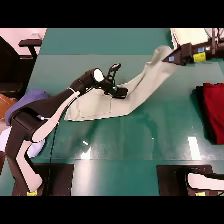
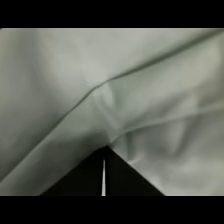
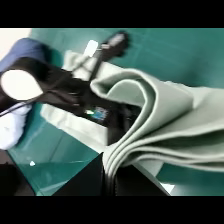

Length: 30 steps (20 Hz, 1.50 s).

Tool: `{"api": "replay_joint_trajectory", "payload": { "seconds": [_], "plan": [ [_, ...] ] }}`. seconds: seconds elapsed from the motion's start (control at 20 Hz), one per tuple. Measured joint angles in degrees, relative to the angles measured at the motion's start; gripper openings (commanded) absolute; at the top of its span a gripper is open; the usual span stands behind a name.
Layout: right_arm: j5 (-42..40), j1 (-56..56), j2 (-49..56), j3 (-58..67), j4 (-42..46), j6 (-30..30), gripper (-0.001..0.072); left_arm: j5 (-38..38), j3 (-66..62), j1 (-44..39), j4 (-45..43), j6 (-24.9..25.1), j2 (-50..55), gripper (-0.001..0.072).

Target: Fold the shirts.

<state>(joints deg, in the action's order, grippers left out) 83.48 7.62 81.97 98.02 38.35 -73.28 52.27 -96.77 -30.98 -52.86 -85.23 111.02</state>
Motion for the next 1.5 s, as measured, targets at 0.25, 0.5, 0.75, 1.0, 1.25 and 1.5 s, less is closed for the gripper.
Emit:
{"api": "replay_joint_trajectory", "payload": {
  "seconds": [0.25,0.5,0.75,1.0,1.25,1.5],
  "plan": [
    [-1.99,6.84,-0.11,2.51,-0.94,-0.72,0.0015,1.29,-0.85,-0.11,-0.20,-0.20,0.70,0.0024],
    [-5.16,14.32,2.29,3.04,-2.97,-0.55,0.0016,6.10,-1.77,5.16,-5.49,0.00,-5.77,0.0025],
    [-14.80,27.12,9.49,3.98,-8.87,3.65,0.0173,11.91,-1.97,17.97,-16.33,0.11,-21.22,0.0025],
    [-20.52,37.42,20.83,11.87,-6.69,8.09,0.0540,13.92,-1.97,29.62,-21.57,0.17,-33.88,0.0026],
    [-13.00,35.21,25.27,13.97,-4.42,7.39,0.0519,15.45,-1.97,34.03,-22.77,0.17,-38.23,0.0025],
    [-9.70,25.09,19.45,-0.13,0.59,4.63,0.0519,17.38,-1.97,34.91,-22.82,0.17,-39.01,0.0025]
  ]
}}
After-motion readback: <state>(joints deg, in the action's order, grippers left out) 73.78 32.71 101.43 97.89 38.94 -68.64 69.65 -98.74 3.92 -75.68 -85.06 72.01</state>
